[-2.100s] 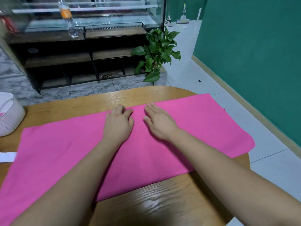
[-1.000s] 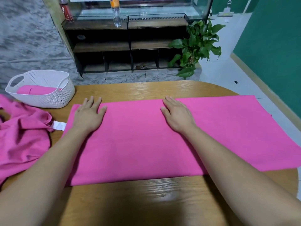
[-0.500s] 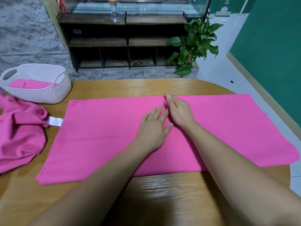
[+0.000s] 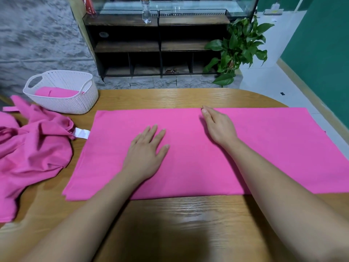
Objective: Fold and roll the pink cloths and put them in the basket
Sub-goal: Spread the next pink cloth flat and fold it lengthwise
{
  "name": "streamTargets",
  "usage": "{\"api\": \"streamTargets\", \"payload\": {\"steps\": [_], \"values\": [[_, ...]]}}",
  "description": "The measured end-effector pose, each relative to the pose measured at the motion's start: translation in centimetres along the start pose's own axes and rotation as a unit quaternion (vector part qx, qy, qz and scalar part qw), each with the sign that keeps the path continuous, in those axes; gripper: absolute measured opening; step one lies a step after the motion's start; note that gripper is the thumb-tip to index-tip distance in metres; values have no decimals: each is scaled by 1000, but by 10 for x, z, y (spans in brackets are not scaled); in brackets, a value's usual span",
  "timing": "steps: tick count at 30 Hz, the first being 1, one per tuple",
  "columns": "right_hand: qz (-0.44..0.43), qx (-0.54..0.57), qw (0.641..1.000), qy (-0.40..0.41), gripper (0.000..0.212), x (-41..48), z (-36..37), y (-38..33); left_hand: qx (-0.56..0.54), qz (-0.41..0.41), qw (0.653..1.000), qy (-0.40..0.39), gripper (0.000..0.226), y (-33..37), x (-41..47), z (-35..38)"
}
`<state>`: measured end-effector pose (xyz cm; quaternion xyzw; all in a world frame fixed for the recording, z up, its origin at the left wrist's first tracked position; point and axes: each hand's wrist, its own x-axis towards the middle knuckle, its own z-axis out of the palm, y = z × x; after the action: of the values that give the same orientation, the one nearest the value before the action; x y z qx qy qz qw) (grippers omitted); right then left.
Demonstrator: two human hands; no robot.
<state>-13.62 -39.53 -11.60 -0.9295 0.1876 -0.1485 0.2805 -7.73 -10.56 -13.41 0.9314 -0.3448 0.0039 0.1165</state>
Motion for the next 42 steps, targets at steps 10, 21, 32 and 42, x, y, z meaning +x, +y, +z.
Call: {"api": "streamTargets", "payload": {"steps": [10,21,32,42], "values": [[-38,-51,998,-1,41,-5,-1,-3,8,-86,996,30,77,-97,-42,-24],[-107,-75,990,47,37,-32,1,-1,11,-105,994,29,82,-129,-59,-34],[-281,-112,940,-155,69,-127,-5,-47,-105,72,992,-26,79,-57,-68,-31],[-393,-159,900,-99,25,-183,-10,-59,-19,193,979,-65,82,-29,-107,-29]]}}
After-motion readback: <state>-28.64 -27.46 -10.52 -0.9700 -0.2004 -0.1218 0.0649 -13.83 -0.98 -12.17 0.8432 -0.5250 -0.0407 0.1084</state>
